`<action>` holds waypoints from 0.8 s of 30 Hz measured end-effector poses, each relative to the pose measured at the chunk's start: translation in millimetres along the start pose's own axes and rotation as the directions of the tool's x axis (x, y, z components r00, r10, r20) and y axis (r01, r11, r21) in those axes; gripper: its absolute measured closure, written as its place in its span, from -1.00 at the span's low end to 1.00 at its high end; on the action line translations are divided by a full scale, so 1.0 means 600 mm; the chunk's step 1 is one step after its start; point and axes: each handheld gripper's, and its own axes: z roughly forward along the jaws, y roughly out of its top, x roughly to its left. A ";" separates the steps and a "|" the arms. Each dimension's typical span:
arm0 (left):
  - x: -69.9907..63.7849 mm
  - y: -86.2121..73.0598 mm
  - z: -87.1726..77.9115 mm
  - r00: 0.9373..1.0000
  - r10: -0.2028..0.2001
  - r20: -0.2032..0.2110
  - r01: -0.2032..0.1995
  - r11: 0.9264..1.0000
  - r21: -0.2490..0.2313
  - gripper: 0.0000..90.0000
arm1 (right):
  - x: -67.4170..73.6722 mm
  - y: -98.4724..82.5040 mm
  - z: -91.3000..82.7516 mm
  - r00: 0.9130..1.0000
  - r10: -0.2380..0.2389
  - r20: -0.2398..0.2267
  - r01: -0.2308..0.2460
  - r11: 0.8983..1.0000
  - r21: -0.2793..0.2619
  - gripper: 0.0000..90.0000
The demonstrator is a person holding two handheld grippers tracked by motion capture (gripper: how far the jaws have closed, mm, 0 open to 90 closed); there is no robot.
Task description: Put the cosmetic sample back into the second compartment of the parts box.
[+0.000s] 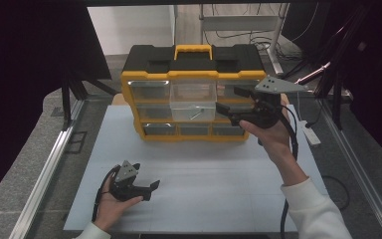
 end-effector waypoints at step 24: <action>-0.001 -0.001 -0.004 1.000 0.000 0.010 0.000 1.000 -0.013 -0.86 | -0.012 -0.164 -0.092 0.996 0.061 0.057 -0.065 0.995 0.078 -0.59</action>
